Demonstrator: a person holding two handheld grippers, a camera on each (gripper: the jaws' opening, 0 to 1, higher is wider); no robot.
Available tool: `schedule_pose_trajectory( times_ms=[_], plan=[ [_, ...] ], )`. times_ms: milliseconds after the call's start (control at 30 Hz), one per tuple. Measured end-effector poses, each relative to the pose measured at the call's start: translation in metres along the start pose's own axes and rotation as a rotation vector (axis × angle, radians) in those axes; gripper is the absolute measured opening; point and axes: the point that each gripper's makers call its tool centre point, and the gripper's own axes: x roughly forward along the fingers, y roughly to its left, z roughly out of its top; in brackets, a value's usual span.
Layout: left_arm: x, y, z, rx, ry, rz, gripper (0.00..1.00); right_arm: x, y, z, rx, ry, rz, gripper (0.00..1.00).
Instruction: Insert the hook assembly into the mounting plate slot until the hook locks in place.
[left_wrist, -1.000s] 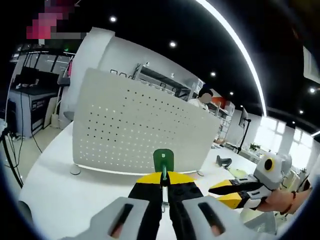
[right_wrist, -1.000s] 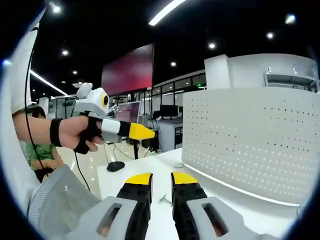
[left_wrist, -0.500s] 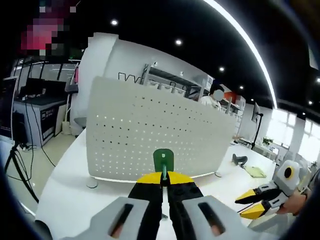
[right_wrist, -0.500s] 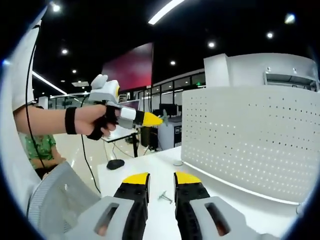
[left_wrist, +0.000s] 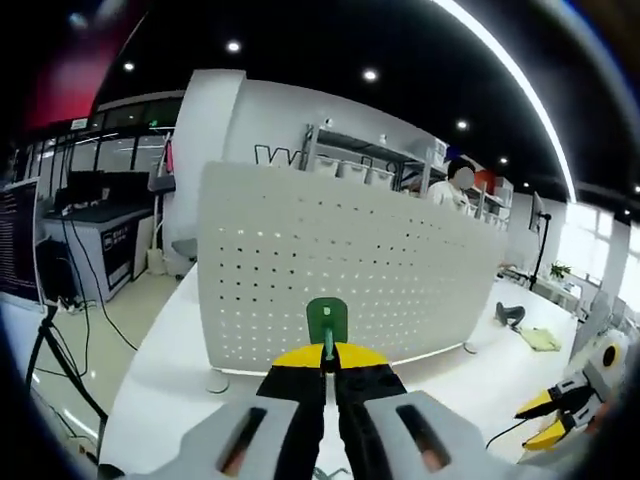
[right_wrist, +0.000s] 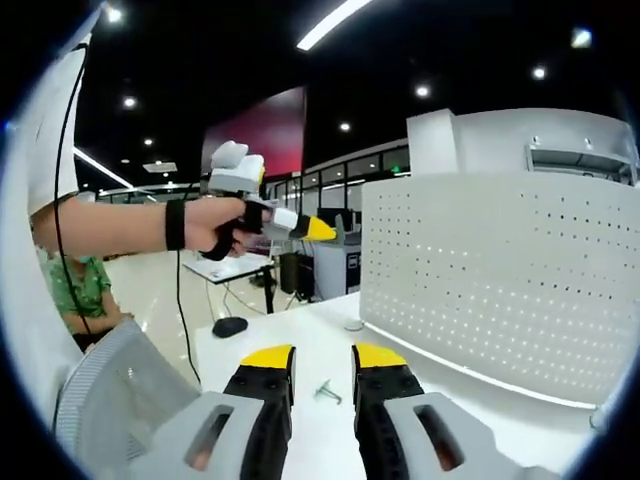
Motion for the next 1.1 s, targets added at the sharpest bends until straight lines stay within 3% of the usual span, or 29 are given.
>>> schedule_pose_trajectory(
  times_ms=[367,467,567,633,667,767,800,1100],
  plan=[
    [0.020,0.016,0.016,0.041,-0.003,0.052,0.02,-0.006,0.001,-0.003,0.021,0.001,-0.009,0.23],
    [0.025,0.020,0.020,0.049,-0.007,0.069,0.02,-0.008,0.002,0.003,0.022,-0.040,-0.007,0.23],
    [0.030,0.022,0.024,0.062,-0.010,0.076,0.02,-0.007,0.001,0.002,0.034,-0.039,-0.013,0.25],
    [0.034,0.021,0.027,0.031,-0.018,0.071,0.02,-0.007,0.001,0.002,0.038,-0.043,-0.016,0.25],
    [0.035,0.023,0.030,0.100,-0.016,0.084,0.02,-0.007,0.001,0.002,0.042,-0.043,-0.015,0.25],
    [0.039,0.022,0.037,0.129,-0.020,0.094,0.02,-0.007,0.001,0.003,0.026,-0.043,-0.019,0.23],
    [0.041,0.026,0.042,0.175,-0.019,0.111,0.02,-0.008,0.001,0.003,0.032,-0.045,-0.019,0.24],
    [0.063,0.039,0.061,0.175,-0.027,0.127,0.02,-0.008,-0.003,0.002,0.044,-0.047,-0.030,0.24]
  ],
)
